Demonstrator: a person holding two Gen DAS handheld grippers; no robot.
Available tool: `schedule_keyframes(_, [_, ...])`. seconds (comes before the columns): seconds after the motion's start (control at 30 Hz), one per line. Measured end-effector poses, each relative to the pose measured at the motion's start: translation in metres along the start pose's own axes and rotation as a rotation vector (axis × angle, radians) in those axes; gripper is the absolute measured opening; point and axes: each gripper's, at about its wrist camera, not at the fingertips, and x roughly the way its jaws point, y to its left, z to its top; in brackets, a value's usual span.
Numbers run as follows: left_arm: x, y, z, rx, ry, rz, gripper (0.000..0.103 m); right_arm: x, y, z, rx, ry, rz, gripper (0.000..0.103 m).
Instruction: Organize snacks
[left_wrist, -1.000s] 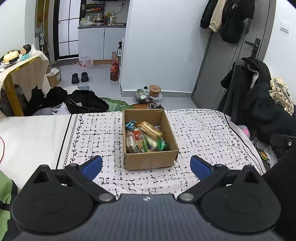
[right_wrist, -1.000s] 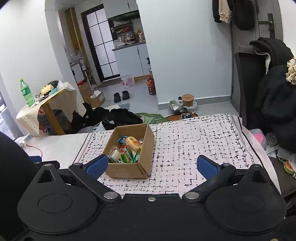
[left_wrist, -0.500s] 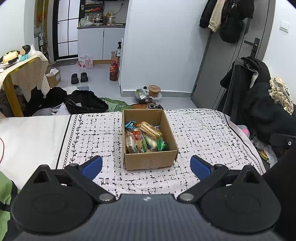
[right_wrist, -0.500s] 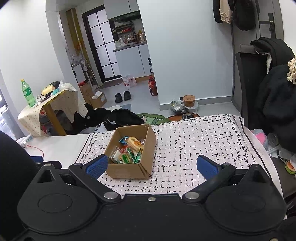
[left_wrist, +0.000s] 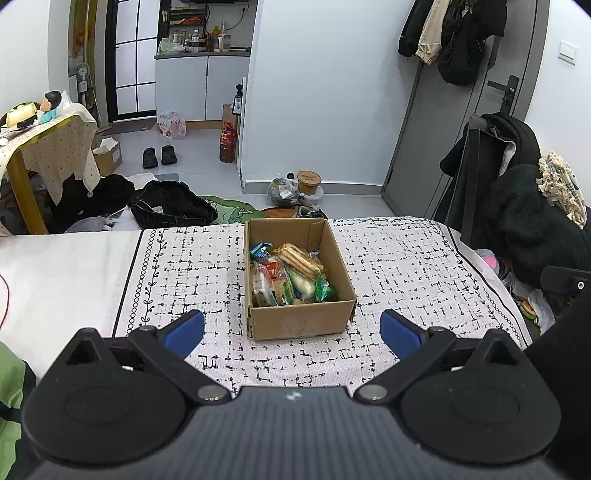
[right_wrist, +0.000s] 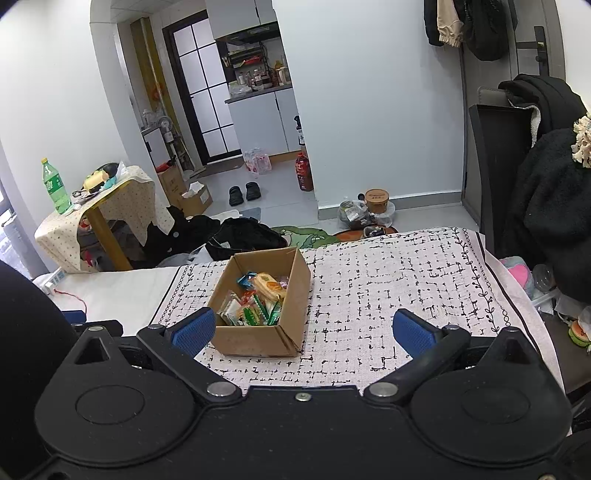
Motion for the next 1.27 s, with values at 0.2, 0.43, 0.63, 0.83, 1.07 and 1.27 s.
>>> schedule_keyframes(0.2, [0.001, -0.0008, -0.001, 0.002, 0.0, -0.005, 0.101, -0.0008, -0.0002, -0.0005, -0.001, 0.001, -0.008, 0.103])
schedule_keyframes(0.43, [0.0, -0.0027, -0.0019, 0.006, -0.003, -0.004, 0.101, -0.0027, -0.0013, -0.0002, 0.007, 0.001, -0.011, 0.103])
schedule_keyframes(0.63, [-0.001, -0.002, -0.002, -0.002, -0.005, -0.004, 0.101, -0.0037, -0.0006, -0.0007, 0.006, -0.002, -0.015, 0.103])
schedule_keyframes(0.83, [-0.0013, -0.0021, -0.0019, 0.003, -0.005, -0.002, 0.101, -0.0037, -0.0002, -0.0005, 0.007, -0.001, -0.014, 0.103])
schedule_keyframes(1.07, [-0.0019, -0.0036, -0.001, 0.011, -0.006, 0.004, 0.101, -0.0048, 0.0028, -0.0002, 0.011, -0.003, -0.012, 0.103])
schedule_keyframes(1.27, [-0.0023, -0.0042, -0.0004, 0.019, -0.007, 0.005, 0.101, -0.0053, -0.0008, -0.0003, 0.013, -0.003, -0.007, 0.103])
